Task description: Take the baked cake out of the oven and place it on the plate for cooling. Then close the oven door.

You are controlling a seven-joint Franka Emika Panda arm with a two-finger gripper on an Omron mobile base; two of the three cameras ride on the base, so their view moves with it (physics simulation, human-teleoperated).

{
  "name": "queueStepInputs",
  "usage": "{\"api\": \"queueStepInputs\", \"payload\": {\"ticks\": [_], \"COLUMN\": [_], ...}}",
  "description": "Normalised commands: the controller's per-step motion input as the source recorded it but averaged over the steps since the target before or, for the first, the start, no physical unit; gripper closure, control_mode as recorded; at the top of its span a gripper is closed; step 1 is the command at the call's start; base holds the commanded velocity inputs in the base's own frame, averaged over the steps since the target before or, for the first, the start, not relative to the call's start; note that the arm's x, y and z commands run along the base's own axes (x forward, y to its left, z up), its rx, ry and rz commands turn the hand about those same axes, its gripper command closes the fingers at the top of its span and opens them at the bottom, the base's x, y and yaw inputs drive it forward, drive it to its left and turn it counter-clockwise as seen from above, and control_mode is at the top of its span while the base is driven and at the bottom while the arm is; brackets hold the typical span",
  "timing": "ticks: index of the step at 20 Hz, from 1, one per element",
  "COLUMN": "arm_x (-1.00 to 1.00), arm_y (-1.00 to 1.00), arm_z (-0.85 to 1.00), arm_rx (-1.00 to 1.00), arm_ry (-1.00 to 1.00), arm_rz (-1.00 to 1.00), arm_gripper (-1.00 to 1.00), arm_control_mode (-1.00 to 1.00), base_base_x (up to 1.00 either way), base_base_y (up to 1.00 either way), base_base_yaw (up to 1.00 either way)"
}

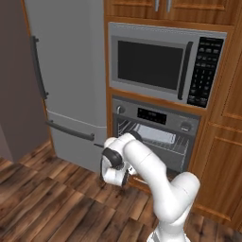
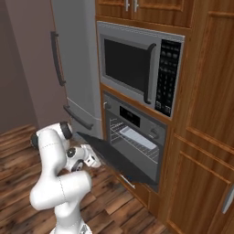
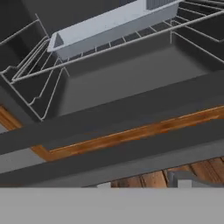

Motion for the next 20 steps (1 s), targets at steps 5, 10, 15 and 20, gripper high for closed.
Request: {"api": "queueStepInputs", "payload": {"ticks": [5, 10, 15, 20], "arm_x": [1.00, 1.00, 1.00, 1.00], "arm_y": [-1.00, -1.00, -1.00, -1.00], "arm_z": [0.00, -0.01, -0.14, -0.25], "arm_rx": [-0.06, 0.06, 0.06, 0.07], "arm_ry": [-0.58, -0.38, -0.46, -0.44], "arm_rz": [0.00, -0.01, -0.03, -0.06], "arm_gripper": [-1.00, -1.00, -1.00, -1.00], "arm_control_mode": [-1.00, -1.00, -1.00, -1.00], "base_base_x": [0.00, 0.00, 0.00, 0.00], "base_base_y": [0.00, 0.00, 0.00, 0.00], "base_base_yaw": [0.00, 0.00, 0.00, 0.00]}}
